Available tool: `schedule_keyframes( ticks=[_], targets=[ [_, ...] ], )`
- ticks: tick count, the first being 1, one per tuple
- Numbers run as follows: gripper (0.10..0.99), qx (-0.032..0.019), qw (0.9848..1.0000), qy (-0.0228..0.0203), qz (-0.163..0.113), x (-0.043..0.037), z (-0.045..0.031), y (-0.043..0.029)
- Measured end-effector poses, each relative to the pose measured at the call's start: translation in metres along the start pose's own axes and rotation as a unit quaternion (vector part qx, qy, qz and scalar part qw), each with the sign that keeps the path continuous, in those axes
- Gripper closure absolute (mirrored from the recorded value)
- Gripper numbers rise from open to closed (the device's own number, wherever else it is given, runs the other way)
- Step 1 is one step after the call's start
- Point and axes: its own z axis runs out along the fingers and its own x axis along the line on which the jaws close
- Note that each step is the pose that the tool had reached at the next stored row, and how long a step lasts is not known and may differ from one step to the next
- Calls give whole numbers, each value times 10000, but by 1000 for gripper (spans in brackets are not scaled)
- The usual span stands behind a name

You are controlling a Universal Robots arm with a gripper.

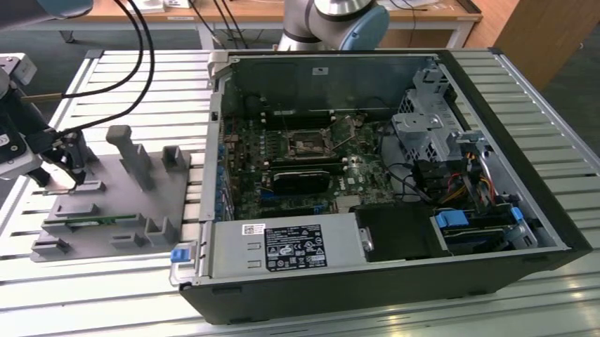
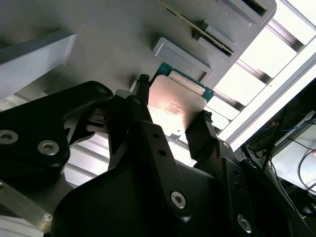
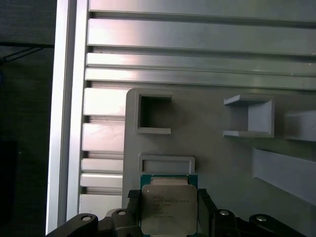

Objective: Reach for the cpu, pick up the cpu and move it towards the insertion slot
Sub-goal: 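Pick up the cpu and move it towards the insertion slot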

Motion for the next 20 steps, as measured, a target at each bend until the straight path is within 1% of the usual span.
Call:
schedule_keyframes(
  ticks=[7, 20],
  targets=[
    [541, 11, 10000, 0, 0, -1, -48, 6],
    [541, 37, 10000, 0, 0, -2, -106, 11]
  ],
)
